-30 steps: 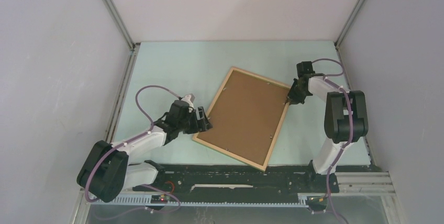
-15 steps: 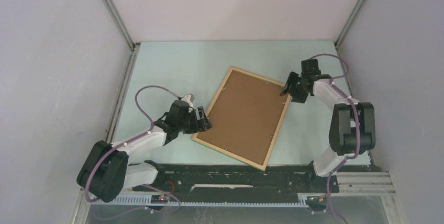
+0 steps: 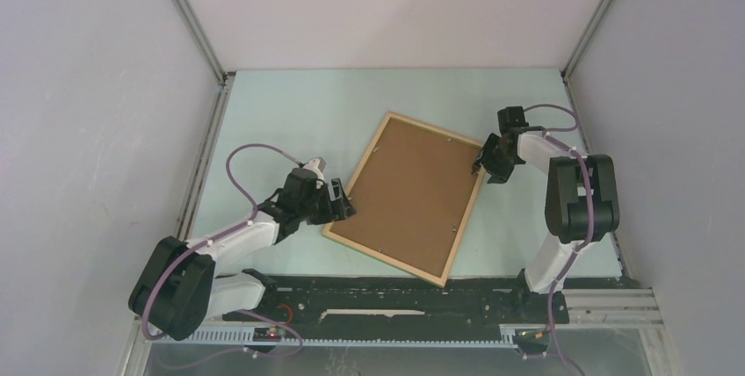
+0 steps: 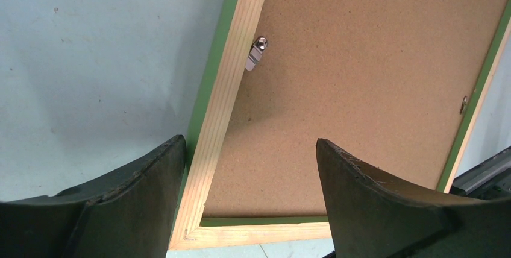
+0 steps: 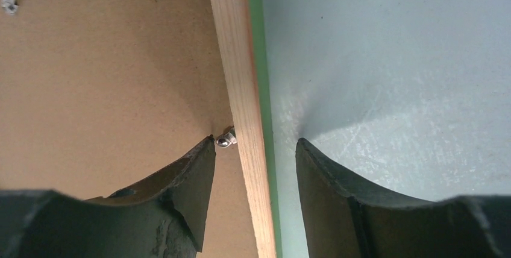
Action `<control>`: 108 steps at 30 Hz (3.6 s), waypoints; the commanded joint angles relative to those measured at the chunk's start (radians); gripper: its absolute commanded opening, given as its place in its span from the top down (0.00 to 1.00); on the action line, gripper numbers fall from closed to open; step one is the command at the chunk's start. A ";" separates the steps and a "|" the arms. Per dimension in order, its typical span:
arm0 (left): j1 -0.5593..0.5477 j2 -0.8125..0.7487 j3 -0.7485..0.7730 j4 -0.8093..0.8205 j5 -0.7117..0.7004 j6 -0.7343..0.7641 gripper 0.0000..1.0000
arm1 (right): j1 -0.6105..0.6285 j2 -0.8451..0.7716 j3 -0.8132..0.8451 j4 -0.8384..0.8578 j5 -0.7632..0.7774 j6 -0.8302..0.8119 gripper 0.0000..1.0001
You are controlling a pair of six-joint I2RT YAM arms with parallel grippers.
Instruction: Put the photo into the frame
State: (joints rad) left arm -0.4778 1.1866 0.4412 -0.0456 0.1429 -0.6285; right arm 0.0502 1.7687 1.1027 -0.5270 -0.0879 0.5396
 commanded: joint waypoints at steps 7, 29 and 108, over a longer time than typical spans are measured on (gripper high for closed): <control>-0.007 -0.030 -0.026 0.042 0.012 -0.005 0.20 | 0.030 0.045 0.039 0.003 0.087 0.087 0.45; -0.007 -0.024 -0.021 0.062 0.026 -0.004 0.20 | 0.001 0.044 0.016 0.037 0.008 0.088 1.00; -0.010 0.002 -0.108 0.208 0.135 -0.066 0.18 | 0.308 -0.210 -0.265 -0.008 0.075 -0.186 1.00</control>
State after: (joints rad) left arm -0.4801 1.1912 0.3557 0.1326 0.2668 -0.7139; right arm 0.3428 1.5471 0.8722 -0.6670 -0.0219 0.3668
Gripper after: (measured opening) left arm 0.820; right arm 0.052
